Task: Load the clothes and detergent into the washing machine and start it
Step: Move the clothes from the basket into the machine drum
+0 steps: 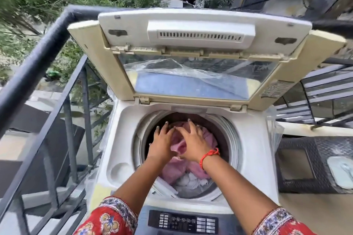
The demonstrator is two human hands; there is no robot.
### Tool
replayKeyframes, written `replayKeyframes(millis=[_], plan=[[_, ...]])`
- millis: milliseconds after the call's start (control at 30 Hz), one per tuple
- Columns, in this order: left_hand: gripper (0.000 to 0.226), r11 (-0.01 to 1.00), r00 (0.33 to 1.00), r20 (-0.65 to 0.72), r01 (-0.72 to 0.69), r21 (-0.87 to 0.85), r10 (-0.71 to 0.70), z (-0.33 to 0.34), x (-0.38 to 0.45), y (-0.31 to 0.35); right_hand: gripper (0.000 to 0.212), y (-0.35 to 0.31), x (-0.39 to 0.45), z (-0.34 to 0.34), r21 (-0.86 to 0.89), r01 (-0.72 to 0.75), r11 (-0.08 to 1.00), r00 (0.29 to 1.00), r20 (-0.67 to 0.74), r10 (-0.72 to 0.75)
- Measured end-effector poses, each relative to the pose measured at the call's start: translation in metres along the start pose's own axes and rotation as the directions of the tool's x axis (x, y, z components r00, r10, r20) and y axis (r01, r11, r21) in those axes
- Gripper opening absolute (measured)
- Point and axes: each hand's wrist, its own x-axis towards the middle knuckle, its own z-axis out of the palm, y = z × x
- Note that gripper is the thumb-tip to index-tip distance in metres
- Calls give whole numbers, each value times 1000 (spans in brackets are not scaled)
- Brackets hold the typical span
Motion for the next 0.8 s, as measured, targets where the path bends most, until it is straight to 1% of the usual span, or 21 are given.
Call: replayKeyframes(millis=[100,200,300,467,633,800], plan=[[100,1000,1000,12,-13,24,13,-1,3,5,105,3,0,1,-7,-21,1000,999,26,21],[99,998,999,7,-46,38,46,-1,3,6,108,4,-2,1,-17,-24,1000,1000,12,24],[99,997,998,-6,-65,34,66,-2,1,9,109,3,-7,-1,-11,-36,999,999,-16,35],[98,995,995,-12,-99,-10,99,-7,-8,21,107,2,-22,-5,21,-100,995,994,-52,101],[94,978,979,-15,-206,-37,205,-13,-18,32,105,1,-47,-8,57,-182,982,972,-139,188],[95,948,948,14,-318,-11,318,-17,-31,56,104,6,-78,-6,108,-263,959,923,-259,283]])
